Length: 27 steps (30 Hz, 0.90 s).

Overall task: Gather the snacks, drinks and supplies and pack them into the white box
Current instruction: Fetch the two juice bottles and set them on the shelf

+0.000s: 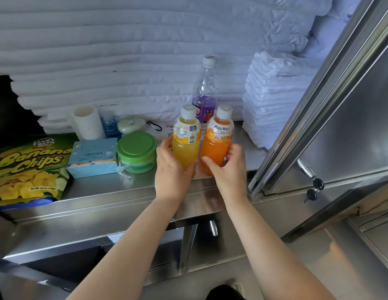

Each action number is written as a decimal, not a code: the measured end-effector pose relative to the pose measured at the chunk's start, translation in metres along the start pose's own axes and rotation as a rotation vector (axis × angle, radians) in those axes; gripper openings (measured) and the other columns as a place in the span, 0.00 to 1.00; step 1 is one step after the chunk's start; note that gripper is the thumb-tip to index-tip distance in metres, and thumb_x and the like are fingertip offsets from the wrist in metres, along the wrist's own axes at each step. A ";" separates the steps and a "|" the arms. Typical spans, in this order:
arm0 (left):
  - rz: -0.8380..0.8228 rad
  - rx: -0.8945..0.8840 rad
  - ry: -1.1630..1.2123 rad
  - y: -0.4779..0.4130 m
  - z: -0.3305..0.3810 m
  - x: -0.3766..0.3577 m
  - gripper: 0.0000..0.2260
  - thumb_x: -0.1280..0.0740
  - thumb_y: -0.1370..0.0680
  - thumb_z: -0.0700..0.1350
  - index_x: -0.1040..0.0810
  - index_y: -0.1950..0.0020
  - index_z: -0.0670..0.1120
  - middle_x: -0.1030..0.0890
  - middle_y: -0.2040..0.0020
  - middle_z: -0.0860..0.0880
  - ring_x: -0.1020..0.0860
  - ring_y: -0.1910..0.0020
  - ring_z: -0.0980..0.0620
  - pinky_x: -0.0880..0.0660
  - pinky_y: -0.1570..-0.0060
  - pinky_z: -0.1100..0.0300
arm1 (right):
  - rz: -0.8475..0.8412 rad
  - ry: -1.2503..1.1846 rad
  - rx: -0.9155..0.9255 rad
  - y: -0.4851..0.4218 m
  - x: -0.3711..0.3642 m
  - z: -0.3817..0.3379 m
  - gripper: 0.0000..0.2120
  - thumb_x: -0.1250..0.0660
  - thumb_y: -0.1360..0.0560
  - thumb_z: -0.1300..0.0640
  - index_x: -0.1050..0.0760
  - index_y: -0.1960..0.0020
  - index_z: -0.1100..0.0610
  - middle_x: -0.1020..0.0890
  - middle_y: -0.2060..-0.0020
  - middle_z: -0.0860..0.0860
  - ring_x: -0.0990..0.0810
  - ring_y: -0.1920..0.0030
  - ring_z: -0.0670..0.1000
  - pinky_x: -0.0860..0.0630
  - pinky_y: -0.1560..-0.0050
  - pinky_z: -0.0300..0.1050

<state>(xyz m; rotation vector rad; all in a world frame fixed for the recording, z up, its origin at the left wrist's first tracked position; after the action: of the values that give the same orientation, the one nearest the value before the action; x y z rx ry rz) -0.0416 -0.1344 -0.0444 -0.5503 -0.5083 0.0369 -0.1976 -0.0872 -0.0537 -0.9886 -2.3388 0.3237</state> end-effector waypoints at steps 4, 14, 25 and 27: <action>0.009 0.004 -0.007 0.001 0.002 0.001 0.38 0.24 0.33 0.50 0.38 0.32 0.37 0.30 0.40 0.43 0.28 0.40 0.45 0.25 0.50 0.53 | -0.008 0.001 0.010 -0.001 0.001 0.000 0.29 0.24 0.34 0.45 0.33 0.41 0.54 0.25 0.46 0.50 0.25 0.47 0.46 0.31 0.58 0.23; 0.021 -0.039 -0.064 0.003 0.002 0.003 0.35 0.25 0.32 0.49 0.36 0.33 0.37 0.29 0.43 0.41 0.27 0.44 0.42 0.25 0.53 0.54 | -0.061 -0.025 -0.010 -0.002 0.001 0.005 0.30 0.24 0.34 0.45 0.34 0.40 0.53 0.25 0.45 0.49 0.24 0.47 0.47 0.31 0.57 0.29; -0.065 -0.012 -0.026 0.004 -0.002 0.000 0.26 0.31 0.27 0.50 0.35 0.36 0.40 0.29 0.36 0.44 0.28 0.38 0.46 0.28 0.49 0.54 | -0.087 -0.033 0.001 -0.002 0.002 0.005 0.30 0.25 0.33 0.46 0.35 0.38 0.54 0.25 0.43 0.51 0.24 0.45 0.49 0.28 0.53 0.34; -0.059 0.014 -0.006 0.005 -0.005 0.000 0.26 0.29 0.28 0.50 0.36 0.37 0.41 0.26 0.39 0.46 0.24 0.43 0.45 0.29 0.56 0.58 | -0.085 -0.026 0.005 -0.002 0.002 0.005 0.30 0.25 0.33 0.45 0.35 0.38 0.54 0.25 0.43 0.50 0.24 0.45 0.48 0.29 0.53 0.32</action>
<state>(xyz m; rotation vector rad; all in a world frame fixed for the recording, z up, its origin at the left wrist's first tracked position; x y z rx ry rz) -0.0390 -0.1323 -0.0509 -0.5211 -0.5297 -0.0140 -0.2028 -0.0873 -0.0562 -0.8848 -2.3943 0.3099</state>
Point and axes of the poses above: each hand's wrist, its own y-axis away from the middle knuckle, its own x-axis out of the back of the hand, z = x × y, the point moved 5 cm from there along -y, towards the middle knuckle
